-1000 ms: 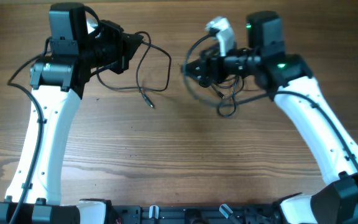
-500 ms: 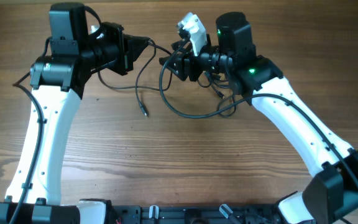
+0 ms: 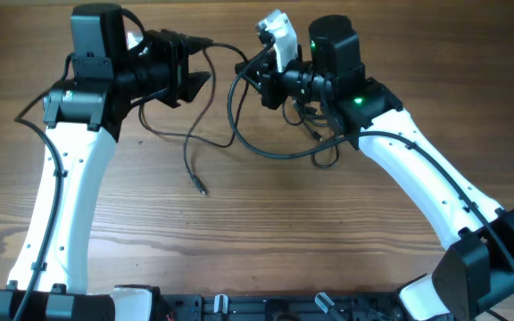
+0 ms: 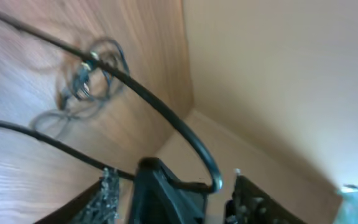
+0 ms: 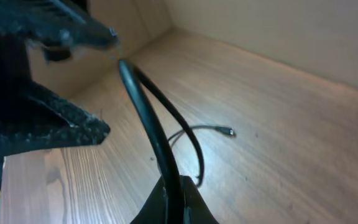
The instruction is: Untangle cables
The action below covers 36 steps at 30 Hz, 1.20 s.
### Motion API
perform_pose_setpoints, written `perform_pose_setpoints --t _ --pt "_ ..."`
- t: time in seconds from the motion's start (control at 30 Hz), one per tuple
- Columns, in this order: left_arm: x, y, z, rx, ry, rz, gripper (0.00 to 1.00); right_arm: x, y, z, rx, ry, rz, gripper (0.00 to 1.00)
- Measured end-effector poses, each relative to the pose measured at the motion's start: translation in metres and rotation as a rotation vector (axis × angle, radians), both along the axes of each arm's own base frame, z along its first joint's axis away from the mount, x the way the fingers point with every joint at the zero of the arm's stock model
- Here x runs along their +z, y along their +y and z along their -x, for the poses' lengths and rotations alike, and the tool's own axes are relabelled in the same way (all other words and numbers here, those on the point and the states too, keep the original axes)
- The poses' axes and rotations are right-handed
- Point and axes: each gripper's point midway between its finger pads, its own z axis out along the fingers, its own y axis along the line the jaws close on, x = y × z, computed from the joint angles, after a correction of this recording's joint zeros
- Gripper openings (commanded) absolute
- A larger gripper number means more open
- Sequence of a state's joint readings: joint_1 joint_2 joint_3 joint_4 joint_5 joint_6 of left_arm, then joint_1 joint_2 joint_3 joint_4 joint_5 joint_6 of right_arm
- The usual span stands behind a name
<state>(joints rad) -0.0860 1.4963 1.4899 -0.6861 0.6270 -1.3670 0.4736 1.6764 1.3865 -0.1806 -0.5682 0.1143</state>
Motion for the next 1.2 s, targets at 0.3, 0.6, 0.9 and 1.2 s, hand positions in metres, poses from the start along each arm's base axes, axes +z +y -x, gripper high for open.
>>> perform_pose_setpoints --t 0.3,0.6,0.9,1.2 --pt "-0.047 0.059 0.003 -0.021 -0.069 -0.549 0.96 -0.035 -0.028 0.012 -0.13 0.246 0.171 0.04" --pt "-0.052 0.079 0.001 -0.113 -0.145 -0.78 0.98 0.135 -0.063 -0.013 -0.272 0.006 0.069 0.04" --pt "-0.059 0.083 -0.001 -0.132 -0.135 -0.814 0.98 0.283 -0.272 -0.051 -0.804 -0.283 -0.128 0.04" --pt "-0.065 0.084 -0.003 -0.135 -0.119 -0.82 0.98 0.253 -0.444 -0.054 -1.146 -0.197 -0.128 0.04"
